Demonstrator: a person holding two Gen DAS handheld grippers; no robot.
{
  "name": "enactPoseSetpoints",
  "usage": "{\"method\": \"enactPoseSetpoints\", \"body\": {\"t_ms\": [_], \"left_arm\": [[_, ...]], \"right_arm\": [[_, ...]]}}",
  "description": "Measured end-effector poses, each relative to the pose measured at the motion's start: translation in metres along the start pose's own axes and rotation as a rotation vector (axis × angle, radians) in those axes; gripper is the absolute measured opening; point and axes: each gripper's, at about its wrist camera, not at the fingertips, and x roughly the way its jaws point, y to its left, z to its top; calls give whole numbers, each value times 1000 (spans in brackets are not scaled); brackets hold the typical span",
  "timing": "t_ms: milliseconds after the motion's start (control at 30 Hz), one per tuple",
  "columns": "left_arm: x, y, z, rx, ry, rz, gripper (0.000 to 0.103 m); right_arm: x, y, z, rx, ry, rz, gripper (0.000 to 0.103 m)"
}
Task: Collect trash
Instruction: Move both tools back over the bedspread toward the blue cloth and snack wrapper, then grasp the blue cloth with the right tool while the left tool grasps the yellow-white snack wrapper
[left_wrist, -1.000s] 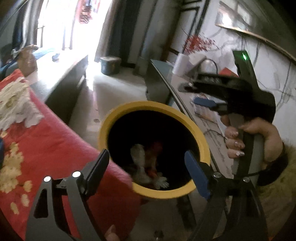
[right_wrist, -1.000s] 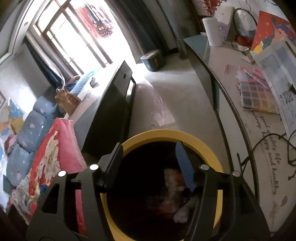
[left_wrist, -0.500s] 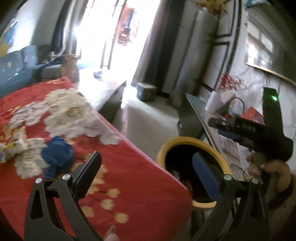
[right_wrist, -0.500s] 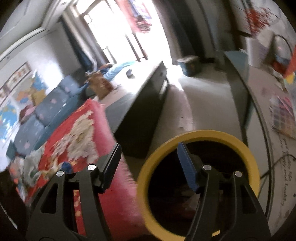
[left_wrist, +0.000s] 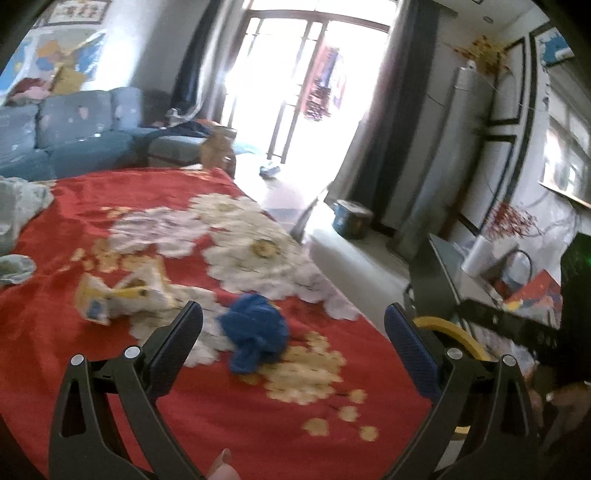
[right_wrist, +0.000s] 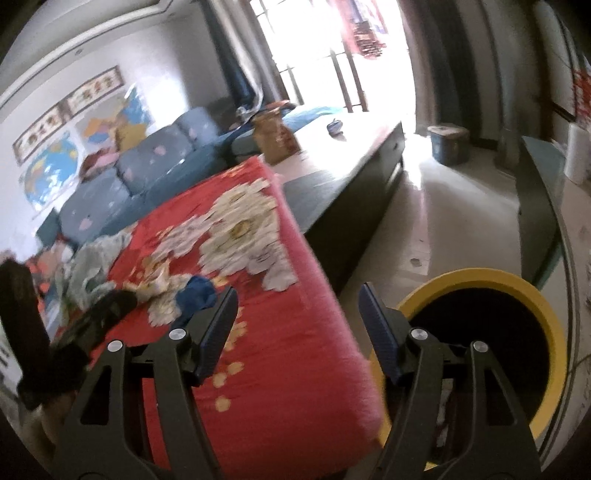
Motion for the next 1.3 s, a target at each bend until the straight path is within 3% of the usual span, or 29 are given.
{"method": "enactPoseSetpoints", "body": {"t_ms": [433,667,1033,1067,1133,1300], "left_arm": [[-16,74,5,-103,-44,118,96],[-2,117,5,-159,20,203,96],[34,167,6,-285,109,176,95],[37,169,6,-293,115,176,95],[43,174,4,-310,128,165,86],[49,173,2,-308,141,166,42]], "right_arm": [[37,81,-12,-178,96,91,66],[85,110,-15,-253,177,106,67],[156,126,-17,-256,279,61,66],[159,127,-18,-256,281,60,62],[163,130,-20,-258,287,65,50],[159,137,-26,-276,280,85,19]]}}
